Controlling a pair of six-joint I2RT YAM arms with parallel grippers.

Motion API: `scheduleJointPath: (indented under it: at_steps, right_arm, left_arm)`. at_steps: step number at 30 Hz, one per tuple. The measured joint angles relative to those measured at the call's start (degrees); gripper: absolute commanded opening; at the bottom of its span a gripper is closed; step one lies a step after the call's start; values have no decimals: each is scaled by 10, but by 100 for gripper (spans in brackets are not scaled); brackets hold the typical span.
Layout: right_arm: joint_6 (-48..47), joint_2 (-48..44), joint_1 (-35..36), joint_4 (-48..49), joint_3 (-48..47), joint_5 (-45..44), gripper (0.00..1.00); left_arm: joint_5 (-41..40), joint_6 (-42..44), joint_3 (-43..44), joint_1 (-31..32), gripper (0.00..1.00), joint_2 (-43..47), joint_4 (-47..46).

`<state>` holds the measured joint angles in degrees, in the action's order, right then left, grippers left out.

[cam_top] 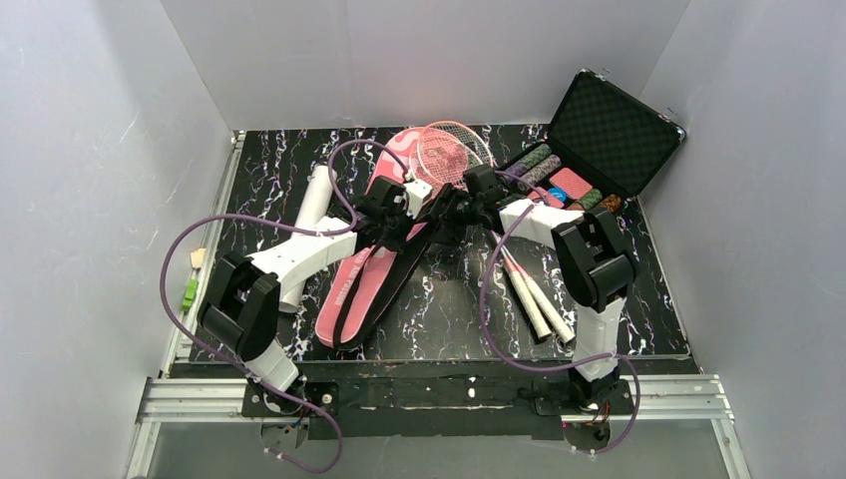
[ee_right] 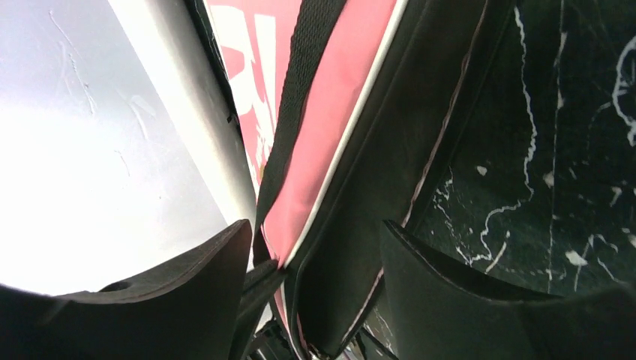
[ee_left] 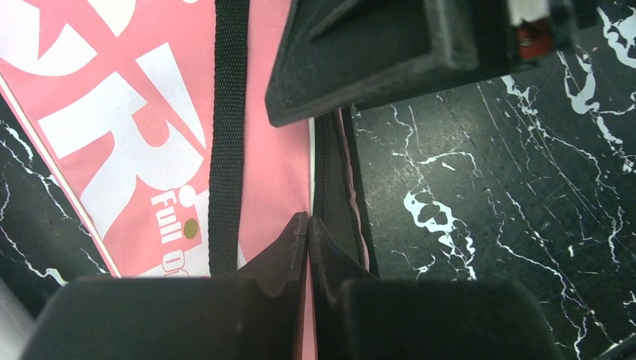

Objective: Pack up the badminton gear

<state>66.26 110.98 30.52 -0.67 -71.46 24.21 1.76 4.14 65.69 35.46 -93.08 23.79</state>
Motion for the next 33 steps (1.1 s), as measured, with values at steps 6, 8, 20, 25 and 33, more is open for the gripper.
scheduleJointPath:
  at_steps: [6, 8, 20, 25, 33]
  right_arm:
    - [47, 32, -1, 42, -9, 0, 32]
    - [58, 40, -1, 51, -14, -1, 14]
    - [53, 41, 15, 46, -30, -18, 1]
    - [40, 41, 25, 26, -43, -26, 1]
    - [20, 41, 51, -11, -108, -27, 1]
  left_arm:
    - [10, -7, 2, 0, 0, 13, 16]
    - [12, -8, 4, 0, 0, 19, 22]
    - [22, 8, 25, 0, 86, 47, 50]
    - [21, 31, 35, 0, 84, 48, 51]
    - [-13, 99, 3, 11, 78, 48, 40]
